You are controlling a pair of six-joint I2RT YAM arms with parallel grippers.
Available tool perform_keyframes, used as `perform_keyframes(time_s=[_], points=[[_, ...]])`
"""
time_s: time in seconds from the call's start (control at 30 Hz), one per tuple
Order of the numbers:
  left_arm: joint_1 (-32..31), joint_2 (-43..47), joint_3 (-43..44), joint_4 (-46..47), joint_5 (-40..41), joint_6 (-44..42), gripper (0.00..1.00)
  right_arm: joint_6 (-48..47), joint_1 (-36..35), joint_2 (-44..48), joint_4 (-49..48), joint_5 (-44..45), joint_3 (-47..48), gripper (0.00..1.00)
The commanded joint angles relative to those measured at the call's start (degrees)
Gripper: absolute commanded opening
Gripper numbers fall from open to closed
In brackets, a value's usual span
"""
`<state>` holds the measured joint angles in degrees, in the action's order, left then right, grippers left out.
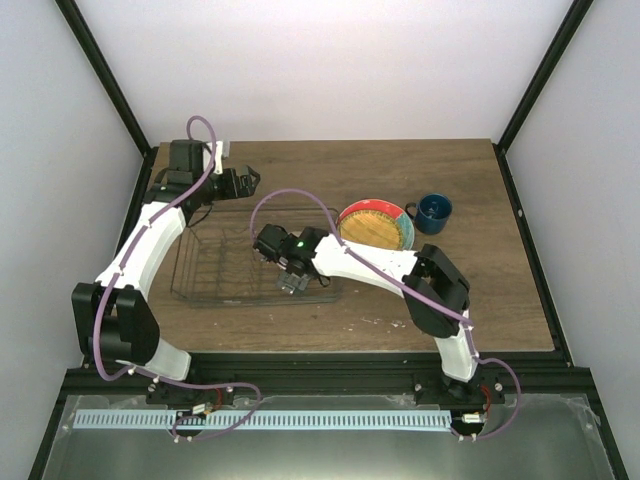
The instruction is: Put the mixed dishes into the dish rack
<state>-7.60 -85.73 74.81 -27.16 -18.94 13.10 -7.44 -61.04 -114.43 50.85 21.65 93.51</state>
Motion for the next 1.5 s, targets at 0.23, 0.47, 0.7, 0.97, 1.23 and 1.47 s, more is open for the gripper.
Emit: perform_keyframes(time_s=[0.23, 0.47, 0.7, 0.97, 1.23, 1.47], points=[[-1.61, -2.89, 3.45, -0.34, -1.26, -1.06, 1.0, 8.31, 10.07, 9.09, -0.8, -9.59, 10.71, 1.0], [-6.14, -10.52, 13.27, -2.99, 0.24, -3.13, 1.0, 15.19, 23.89, 9.47, 2.25, -11.15, 15.31, 1.0], [-11.55, -24.89, 29.03, -8.74, -0.42, -4.55, 1.0, 24.05, 39.61, 6.19, 6.87, -14.17, 17.02, 1.0], [-13.32, -31.6, 38.05, -11.92, -0.15, -4.61, 1.0, 27.01, 50.15, 7.55, 4.9, -14.4, 8.23, 0.92], [-13.32, -33.72, 39.76, -14.06, 0.57, -5.93, 1.0, 26.48, 56.39, 6.02, 4.88, -10.39, 6.72, 0.6], [-13.32, -35.2, 40.95, -14.91, 0.26, -6.27, 1.0, 26.21, 59.51, 3.81, 4.21, -10.3, 6.57, 0.59]])
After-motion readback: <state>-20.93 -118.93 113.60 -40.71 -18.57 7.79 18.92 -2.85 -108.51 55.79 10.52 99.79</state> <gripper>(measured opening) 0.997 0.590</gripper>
